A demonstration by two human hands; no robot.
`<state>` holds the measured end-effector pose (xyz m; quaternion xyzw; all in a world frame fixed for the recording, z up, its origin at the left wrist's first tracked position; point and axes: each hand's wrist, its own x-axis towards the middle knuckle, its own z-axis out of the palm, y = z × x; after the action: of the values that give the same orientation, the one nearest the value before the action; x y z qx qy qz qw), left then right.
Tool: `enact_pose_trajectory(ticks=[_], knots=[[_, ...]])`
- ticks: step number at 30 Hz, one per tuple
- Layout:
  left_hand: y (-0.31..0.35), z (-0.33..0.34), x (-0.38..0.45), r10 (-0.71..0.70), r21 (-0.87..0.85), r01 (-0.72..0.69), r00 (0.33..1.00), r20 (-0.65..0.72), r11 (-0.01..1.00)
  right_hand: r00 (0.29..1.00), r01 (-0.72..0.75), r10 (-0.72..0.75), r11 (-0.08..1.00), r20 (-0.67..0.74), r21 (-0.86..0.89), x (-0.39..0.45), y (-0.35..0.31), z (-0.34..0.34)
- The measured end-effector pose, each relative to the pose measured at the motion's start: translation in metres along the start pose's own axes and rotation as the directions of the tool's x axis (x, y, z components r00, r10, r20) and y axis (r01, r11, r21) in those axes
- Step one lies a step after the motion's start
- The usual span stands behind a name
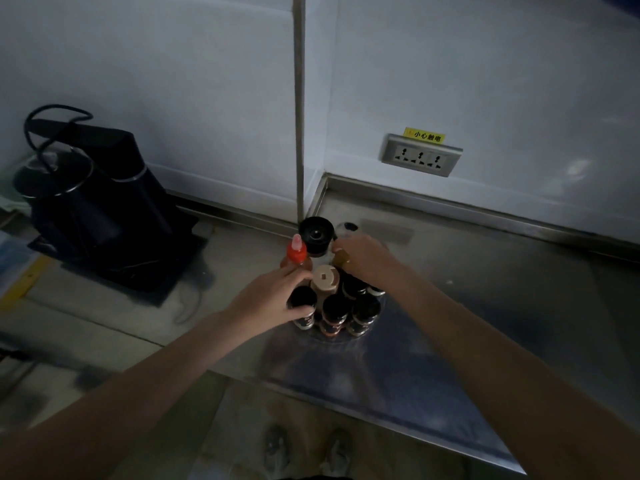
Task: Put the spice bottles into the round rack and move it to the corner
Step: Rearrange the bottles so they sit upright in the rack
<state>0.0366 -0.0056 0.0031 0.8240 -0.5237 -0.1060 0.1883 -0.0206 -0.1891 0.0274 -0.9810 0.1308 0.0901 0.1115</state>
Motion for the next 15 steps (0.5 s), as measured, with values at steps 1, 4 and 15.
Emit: enact_pose_trajectory(ticks=[1, 4, 15], knots=[[0.004, 0.000, 0.003, -0.008, 0.000, 0.008, 1.000, -0.016, 1.000, 1.000, -0.009, 0.009, 1.000, -0.004, 0.024, 0.000, 0.000, 0.001], [0.015, -0.002, 0.015, -0.027, -0.009, 0.026, 0.999, -0.041, 1.000, 0.999, -0.040, 0.042, 0.996, -0.019, 0.078, 0.000, -0.001, 0.005], [0.032, 0.001, 0.068, -0.046, 0.274, -0.060, 0.930, 0.364, 0.960, 0.951, -0.047, 0.162, 0.918, -0.263, 0.395, -0.015, 0.008, -0.075]])
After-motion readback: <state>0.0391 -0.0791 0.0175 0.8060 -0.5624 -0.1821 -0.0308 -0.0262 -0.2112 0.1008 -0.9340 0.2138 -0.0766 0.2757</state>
